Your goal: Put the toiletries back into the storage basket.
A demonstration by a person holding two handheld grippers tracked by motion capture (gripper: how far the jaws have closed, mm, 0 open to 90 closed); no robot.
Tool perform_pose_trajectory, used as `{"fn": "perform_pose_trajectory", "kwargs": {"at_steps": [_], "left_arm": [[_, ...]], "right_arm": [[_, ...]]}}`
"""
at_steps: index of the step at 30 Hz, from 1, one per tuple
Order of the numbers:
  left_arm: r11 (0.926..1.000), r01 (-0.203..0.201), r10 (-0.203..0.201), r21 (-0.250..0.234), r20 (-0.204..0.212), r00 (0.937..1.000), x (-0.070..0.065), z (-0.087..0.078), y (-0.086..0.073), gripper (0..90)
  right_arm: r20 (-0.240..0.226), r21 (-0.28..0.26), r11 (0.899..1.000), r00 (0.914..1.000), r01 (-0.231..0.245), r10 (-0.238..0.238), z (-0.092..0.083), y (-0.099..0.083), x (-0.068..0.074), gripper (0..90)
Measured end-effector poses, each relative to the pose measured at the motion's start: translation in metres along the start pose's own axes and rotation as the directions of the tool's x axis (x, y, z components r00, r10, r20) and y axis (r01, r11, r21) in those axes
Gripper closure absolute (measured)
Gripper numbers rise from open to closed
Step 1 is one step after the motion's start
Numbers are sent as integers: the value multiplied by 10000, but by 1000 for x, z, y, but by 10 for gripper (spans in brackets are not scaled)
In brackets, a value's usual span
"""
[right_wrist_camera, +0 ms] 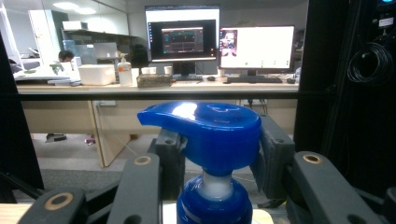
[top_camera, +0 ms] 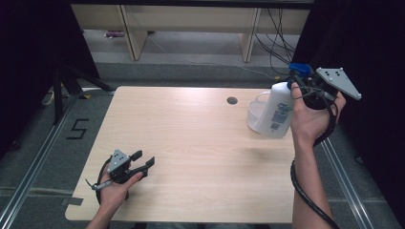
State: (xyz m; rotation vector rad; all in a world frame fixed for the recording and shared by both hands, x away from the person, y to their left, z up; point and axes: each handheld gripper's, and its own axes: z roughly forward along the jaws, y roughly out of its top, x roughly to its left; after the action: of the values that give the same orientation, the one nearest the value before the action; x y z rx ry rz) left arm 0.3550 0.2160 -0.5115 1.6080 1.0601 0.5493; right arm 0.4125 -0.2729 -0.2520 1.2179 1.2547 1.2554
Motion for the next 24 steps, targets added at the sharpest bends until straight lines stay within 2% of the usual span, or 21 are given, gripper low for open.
{"fn": "perform_pose_trajectory", "kwargs": {"at_steps": [3,4,8,18,19,24], "left_arm": [[10000,-6,6,4,5,10000,0,0,0,371],[10000,-17,17,34,-18,10000,0,0,0,371],[10000,-19,20,49,-50,10000,0,-1,0,371],[10000,2,-2,-7,-22,10000,1,0,0,371],[10000,0,0,-12,-13,10000,1,0,0,371],[10000,0,0,89,-58,10000,0,0,0,371]], "right_arm": [[-8,21,9999,9999,-110,110,2,2,1,603],[28,-35,10000,10000,24,-24,3,2,0,603],[43,-3,9999,9999,-103,103,6,4,0,603],[159,50,10000,9999,-8,7,13,6,-2,603],[176,88,9999,9998,-131,129,13,6,-2,603],[216,8,10000,9998,35,-35,17,8,-5,603]]}}
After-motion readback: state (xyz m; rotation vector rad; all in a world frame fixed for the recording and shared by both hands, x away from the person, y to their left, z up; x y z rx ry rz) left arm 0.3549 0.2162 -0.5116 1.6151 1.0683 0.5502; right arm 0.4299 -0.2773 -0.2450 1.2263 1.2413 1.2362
